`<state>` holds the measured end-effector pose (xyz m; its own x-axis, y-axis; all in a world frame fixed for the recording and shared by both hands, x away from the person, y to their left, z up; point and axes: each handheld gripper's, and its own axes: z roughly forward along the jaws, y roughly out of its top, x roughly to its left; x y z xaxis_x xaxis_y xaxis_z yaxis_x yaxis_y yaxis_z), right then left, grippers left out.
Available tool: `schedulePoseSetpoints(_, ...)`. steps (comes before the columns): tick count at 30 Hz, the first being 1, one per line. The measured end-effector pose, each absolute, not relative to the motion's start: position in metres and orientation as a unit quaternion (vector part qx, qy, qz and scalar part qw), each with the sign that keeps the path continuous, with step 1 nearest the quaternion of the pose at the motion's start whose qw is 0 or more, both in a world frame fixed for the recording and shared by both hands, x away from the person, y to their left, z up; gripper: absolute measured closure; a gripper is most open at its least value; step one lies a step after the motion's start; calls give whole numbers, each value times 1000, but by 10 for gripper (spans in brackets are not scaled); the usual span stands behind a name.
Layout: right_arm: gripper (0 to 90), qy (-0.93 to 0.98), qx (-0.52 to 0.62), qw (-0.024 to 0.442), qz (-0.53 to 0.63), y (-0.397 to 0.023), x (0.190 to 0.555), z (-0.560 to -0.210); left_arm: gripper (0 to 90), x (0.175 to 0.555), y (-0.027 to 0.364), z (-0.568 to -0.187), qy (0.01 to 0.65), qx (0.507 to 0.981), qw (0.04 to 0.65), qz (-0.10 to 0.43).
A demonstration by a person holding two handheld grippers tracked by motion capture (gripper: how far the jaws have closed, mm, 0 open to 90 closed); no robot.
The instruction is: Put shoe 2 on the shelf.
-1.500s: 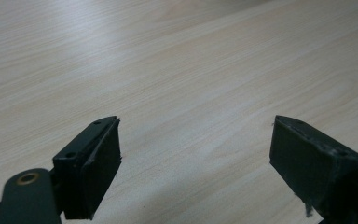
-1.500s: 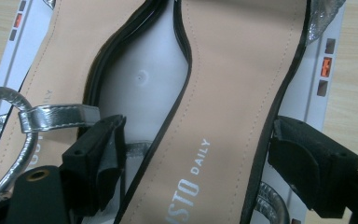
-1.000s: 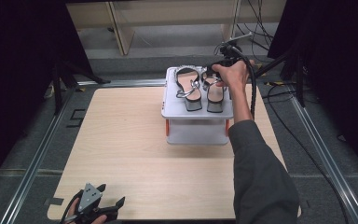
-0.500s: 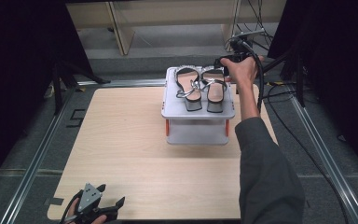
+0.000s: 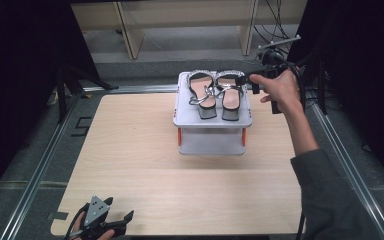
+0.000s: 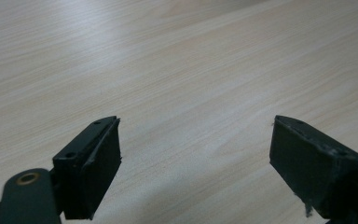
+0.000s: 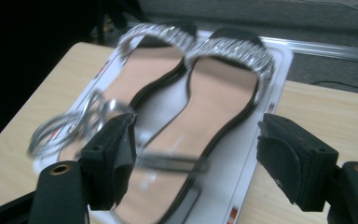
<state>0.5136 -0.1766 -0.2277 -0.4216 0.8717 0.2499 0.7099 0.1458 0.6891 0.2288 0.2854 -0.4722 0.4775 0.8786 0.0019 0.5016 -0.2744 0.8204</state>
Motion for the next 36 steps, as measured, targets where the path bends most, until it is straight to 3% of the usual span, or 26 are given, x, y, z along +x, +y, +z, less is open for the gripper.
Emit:
schedulePoseSetpoints(13,269,788,455,82,406,-205,430,-273,160,229,285,-473,452,764,393,239)
schedulePoseSetpoints(26,262,806,426,52,407,-211,372,-349,160,229,285,-473,454,763,392,239)
schedulePoseSetpoints(36,255,820,427,43,379,-210,349,-397,160,229,285,-473,452,765,391,239)
